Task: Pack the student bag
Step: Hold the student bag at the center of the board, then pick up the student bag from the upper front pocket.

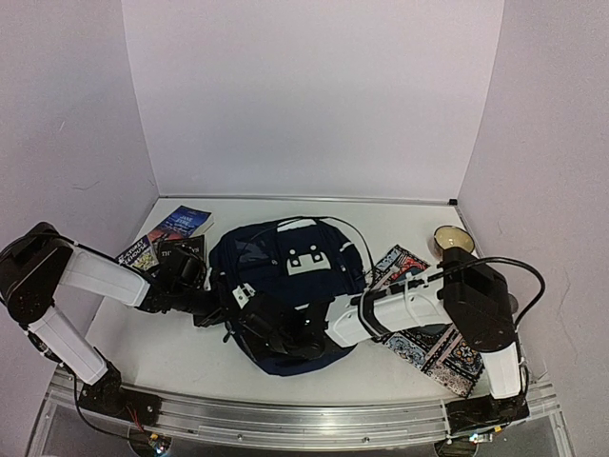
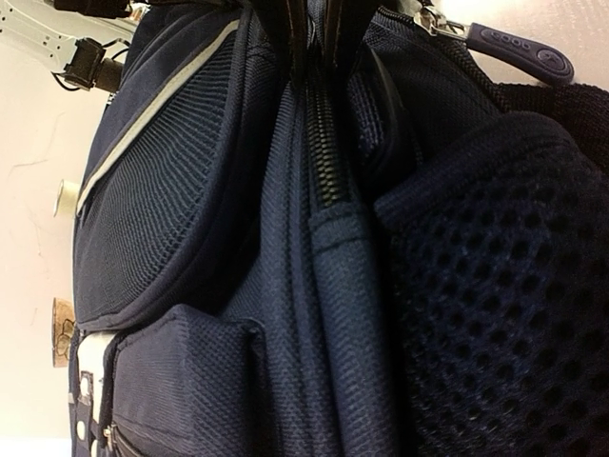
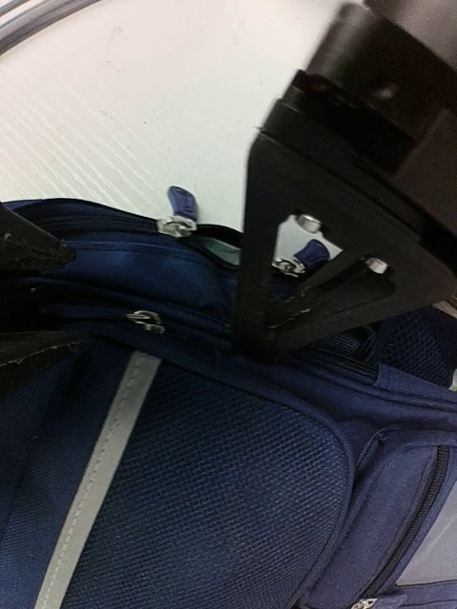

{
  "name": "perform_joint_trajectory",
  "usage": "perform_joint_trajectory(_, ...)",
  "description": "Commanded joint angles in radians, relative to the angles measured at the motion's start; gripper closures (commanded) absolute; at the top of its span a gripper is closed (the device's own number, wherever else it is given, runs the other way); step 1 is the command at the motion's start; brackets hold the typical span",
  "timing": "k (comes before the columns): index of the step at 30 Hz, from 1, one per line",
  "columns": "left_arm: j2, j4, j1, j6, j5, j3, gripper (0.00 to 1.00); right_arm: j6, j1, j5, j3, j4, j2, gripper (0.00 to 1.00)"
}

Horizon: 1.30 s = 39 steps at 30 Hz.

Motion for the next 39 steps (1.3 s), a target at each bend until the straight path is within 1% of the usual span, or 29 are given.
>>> perform_joint_trajectory(1, 0.019, 0.036, -0.044, -0.014, 0.032, 0.012, 1.00, 0.027, -0.012, 0.083, 0.020, -0.064, 0.062, 0.78)
perform_joint_trajectory(6, 0.001, 0.053, -0.054, -0.028, 0.031, -0.018, 1.00, 0.010, -0.012, 0.142, 0.048, -0.122, 0.125, 0.77)
perform_joint_trajectory(8, -0.009, 0.058, -0.054, -0.031, 0.029, -0.033, 1.00, 0.010, -0.012, 0.173, 0.057, -0.160, 0.144, 0.78)
perform_joint_trajectory(12, -0.042, 0.061, -0.055, -0.033, 0.022, -0.059, 1.00, 0.000, -0.013, 0.257, 0.076, -0.232, 0.160, 0.87)
perform_joint_trajectory(15, -0.066, 0.061, -0.054, -0.033, 0.009, -0.074, 1.00, -0.011, -0.017, 0.299, 0.065, -0.258, 0.131, 0.99)
perform_joint_trajectory(19, -0.064, 0.061, -0.054, -0.032, -0.006, -0.087, 1.00, -0.048, -0.024, 0.261, 0.024, -0.250, 0.023, 1.00)
perform_joint_trajectory(24, -0.055, 0.061, -0.054, -0.026, -0.034, -0.087, 1.00, -0.095, -0.026, 0.145, -0.019, -0.228, -0.128, 1.00)
perform_joint_trajectory(32, -0.058, 0.056, -0.051, -0.022, -0.045, -0.077, 1.00, -0.084, -0.033, 0.006, -0.093, -0.228, -0.234, 1.00)
perform_joint_trajectory(33, -0.060, 0.056, -0.051, -0.023, -0.041, -0.075, 1.00, -0.078, -0.033, -0.027, -0.093, -0.228, -0.240, 0.99)
perform_joint_trajectory(35, -0.068, 0.056, -0.052, -0.027, -0.036, -0.069, 1.00, -0.056, -0.032, -0.092, -0.088, -0.221, -0.241, 0.92)
perform_joint_trajectory(39, -0.087, 0.057, -0.053, -0.036, -0.022, -0.061, 1.00, -0.014, -0.031, -0.163, -0.068, -0.198, -0.204, 0.87)
